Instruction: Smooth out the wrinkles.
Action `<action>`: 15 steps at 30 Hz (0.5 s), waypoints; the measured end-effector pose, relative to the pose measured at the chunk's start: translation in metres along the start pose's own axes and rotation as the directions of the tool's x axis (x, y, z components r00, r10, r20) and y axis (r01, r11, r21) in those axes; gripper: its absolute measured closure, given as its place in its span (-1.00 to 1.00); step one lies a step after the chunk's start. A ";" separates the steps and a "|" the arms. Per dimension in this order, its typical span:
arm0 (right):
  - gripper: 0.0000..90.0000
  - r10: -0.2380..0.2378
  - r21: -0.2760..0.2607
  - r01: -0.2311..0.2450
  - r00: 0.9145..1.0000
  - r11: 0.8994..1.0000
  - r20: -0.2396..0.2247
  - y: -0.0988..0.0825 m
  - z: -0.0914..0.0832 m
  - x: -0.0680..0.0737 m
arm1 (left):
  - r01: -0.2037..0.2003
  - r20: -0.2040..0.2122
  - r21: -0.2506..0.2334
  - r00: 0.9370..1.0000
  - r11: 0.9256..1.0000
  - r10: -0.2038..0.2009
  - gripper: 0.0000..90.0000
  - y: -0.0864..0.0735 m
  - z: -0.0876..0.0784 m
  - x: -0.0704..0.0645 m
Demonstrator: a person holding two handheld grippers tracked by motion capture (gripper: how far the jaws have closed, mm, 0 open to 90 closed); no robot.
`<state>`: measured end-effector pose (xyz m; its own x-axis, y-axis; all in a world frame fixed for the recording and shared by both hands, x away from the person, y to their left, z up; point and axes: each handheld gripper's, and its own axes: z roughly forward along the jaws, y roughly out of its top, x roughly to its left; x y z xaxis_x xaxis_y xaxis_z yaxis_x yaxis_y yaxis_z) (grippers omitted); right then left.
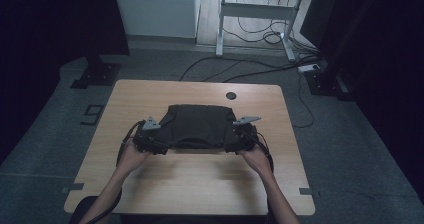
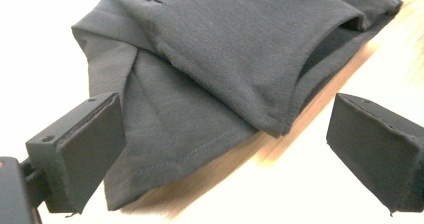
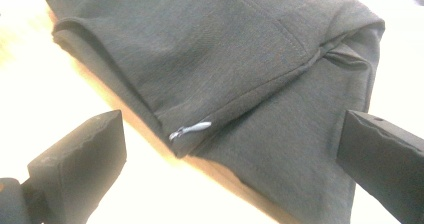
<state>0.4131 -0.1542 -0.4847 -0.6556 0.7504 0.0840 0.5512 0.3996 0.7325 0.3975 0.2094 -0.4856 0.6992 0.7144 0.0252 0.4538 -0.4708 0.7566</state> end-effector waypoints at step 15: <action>-1.00 -0.025 -0.016 0.025 0.999 1.000 0.032 -0.033 -0.045 0.001 | -0.047 -0.007 0.007 0.999 0.999 0.047 -0.97 -0.036 -0.029 -0.001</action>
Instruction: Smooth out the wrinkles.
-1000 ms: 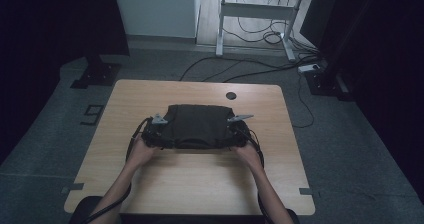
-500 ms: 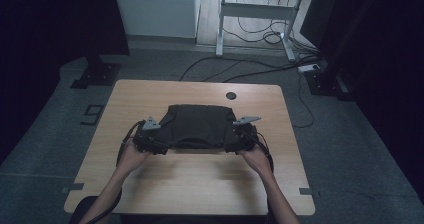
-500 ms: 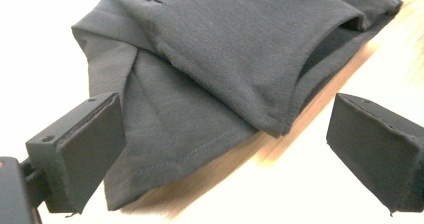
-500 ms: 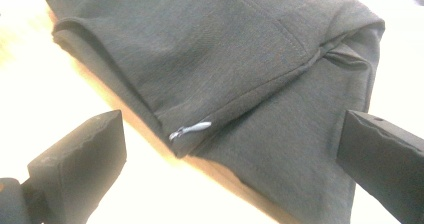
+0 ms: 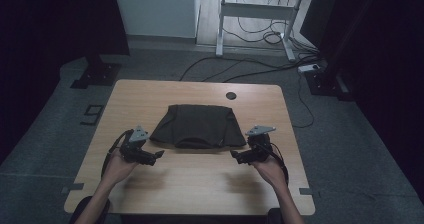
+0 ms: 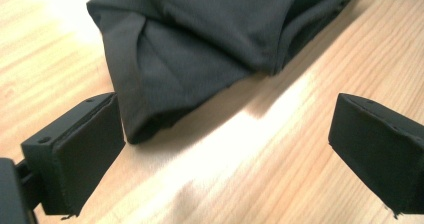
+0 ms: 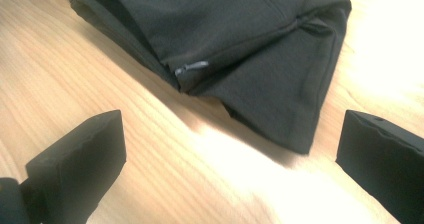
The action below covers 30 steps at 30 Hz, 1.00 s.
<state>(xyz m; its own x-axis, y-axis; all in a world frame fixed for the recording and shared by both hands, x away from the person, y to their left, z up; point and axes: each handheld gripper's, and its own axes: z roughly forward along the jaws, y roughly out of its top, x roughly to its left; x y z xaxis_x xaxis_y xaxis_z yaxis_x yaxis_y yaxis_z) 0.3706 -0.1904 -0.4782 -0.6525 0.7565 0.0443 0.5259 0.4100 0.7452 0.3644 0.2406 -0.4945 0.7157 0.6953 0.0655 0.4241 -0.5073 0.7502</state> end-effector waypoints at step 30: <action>-1.00 0.057 0.042 -0.062 0.992 0.997 0.115 -0.082 0.026 -0.012 | 0.023 0.072 0.129 0.997 0.991 -0.033 -0.98 -0.049 0.026 -0.007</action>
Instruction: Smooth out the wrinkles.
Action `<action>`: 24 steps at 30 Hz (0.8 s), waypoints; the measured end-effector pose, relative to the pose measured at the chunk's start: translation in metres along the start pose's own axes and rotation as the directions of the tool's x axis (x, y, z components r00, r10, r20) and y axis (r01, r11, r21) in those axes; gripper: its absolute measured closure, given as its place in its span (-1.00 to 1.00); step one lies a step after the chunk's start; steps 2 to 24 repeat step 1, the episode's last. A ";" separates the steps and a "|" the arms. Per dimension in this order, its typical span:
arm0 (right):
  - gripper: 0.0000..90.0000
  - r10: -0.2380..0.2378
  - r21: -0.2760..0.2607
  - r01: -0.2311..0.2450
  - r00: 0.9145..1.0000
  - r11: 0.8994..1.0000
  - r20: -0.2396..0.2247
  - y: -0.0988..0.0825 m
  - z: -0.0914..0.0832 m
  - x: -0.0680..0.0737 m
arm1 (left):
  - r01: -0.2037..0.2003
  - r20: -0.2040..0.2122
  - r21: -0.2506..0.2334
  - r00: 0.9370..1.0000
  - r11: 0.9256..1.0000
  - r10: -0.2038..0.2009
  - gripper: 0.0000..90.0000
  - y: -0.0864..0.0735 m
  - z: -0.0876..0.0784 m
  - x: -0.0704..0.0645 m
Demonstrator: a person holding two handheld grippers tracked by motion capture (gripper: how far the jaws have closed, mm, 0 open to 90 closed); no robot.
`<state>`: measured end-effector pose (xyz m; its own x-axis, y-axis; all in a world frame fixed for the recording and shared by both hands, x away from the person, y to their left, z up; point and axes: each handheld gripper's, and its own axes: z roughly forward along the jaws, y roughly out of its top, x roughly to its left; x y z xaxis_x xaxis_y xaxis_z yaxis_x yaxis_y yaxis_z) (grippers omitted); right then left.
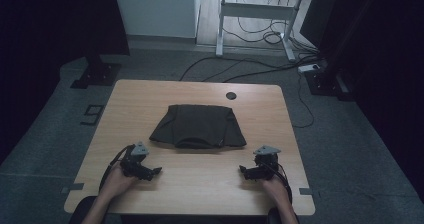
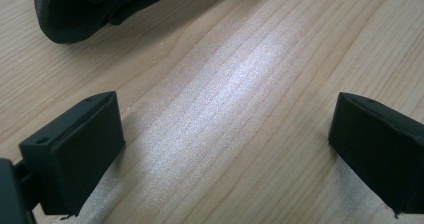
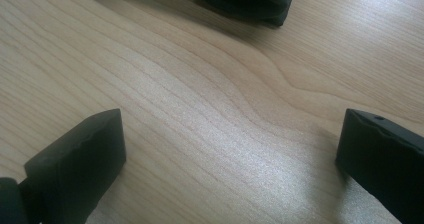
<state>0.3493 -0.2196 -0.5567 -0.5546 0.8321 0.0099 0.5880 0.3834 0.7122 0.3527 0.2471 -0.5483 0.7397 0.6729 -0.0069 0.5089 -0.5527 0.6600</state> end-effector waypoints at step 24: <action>-1.00 0.000 0.000 0.000 1.000 1.000 0.000 0.000 0.000 0.000 | 0.001 0.000 0.000 1.000 1.000 -0.001 -0.98 0.000 0.000 0.000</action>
